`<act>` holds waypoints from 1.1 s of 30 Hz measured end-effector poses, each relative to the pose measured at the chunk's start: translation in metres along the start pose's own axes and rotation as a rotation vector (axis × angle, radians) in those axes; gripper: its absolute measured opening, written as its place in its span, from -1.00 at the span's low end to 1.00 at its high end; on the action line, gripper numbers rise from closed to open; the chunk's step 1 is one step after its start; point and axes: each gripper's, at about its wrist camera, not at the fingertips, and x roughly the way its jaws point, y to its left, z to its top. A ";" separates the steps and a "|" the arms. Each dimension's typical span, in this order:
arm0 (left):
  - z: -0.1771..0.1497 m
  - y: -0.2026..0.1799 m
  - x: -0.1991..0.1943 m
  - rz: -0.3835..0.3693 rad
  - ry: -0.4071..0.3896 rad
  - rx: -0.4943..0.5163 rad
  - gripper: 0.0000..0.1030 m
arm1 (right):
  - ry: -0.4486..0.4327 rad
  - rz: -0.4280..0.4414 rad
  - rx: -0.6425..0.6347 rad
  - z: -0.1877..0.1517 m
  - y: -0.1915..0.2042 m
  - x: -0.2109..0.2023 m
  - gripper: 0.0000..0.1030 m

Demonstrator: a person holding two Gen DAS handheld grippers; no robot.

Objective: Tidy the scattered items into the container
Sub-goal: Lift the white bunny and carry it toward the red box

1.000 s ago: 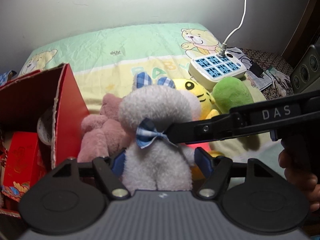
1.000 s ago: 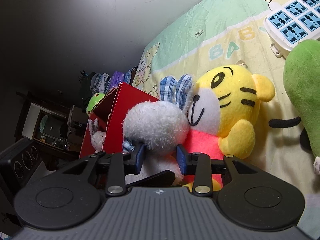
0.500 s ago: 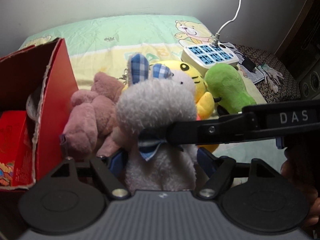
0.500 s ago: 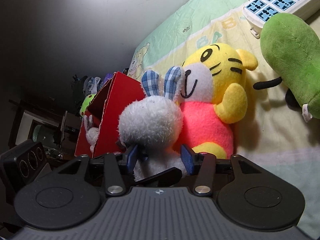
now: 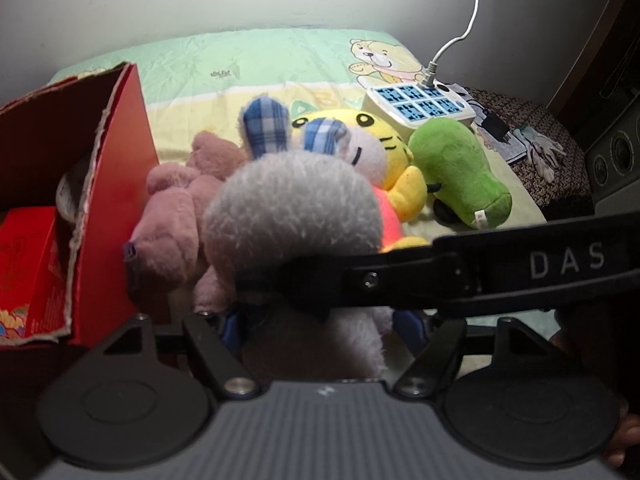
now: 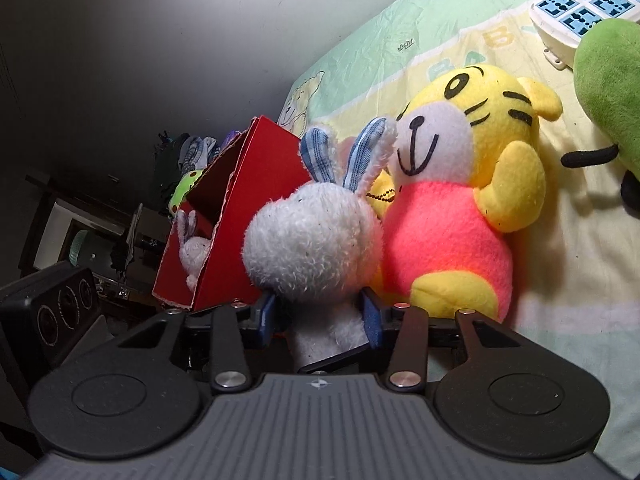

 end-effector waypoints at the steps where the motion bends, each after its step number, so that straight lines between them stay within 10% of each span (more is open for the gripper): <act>1: -0.003 -0.003 -0.004 0.002 -0.006 0.015 0.43 | 0.004 0.003 -0.001 -0.001 0.001 -0.002 -0.11; 17: -0.034 0.011 -0.072 -0.137 -0.058 0.198 0.43 | -0.020 0.005 -0.074 -0.040 0.052 -0.026 -0.11; 33: -0.068 0.138 -0.161 -0.163 -0.144 0.119 0.49 | -0.032 0.067 -0.184 -0.075 0.156 0.051 -0.11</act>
